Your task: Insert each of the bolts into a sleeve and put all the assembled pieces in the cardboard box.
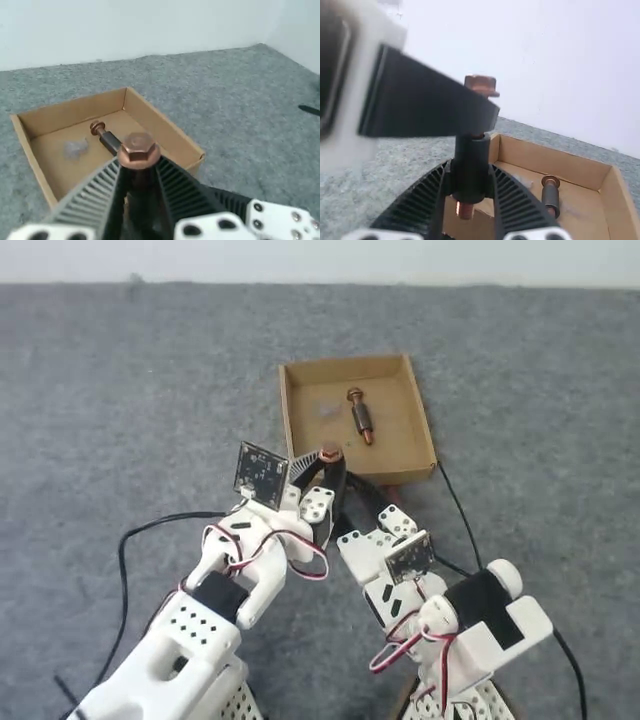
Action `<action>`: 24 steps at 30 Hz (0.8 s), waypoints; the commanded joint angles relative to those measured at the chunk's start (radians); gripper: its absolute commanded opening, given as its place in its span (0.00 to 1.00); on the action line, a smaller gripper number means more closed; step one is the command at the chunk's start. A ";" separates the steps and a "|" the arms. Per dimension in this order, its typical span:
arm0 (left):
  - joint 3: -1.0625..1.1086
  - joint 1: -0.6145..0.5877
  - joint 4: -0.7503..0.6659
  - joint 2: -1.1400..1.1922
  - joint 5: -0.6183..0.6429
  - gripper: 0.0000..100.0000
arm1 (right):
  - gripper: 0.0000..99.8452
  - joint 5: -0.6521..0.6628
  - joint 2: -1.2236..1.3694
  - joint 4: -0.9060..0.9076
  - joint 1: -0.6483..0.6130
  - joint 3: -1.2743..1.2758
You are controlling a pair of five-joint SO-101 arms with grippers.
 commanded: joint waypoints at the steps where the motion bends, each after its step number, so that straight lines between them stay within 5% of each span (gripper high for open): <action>1: 0.012 -0.015 -0.002 -0.032 -0.008 0.01 | 0.01 -0.002 -0.007 -0.005 0.036 0.021; 7: 0.031 -0.017 -0.002 -0.032 -0.006 0.03 | 0.01 -0.002 -0.007 -0.005 0.038 0.021; 13: 0.031 -0.018 0.003 -0.032 -0.003 0.15 | 0.01 0.000 -0.007 -0.005 0.038 0.021; 24: 0.028 -0.098 0.003 -0.034 -0.003 0.16 | 0.01 0.002 -0.007 0.001 0.039 0.021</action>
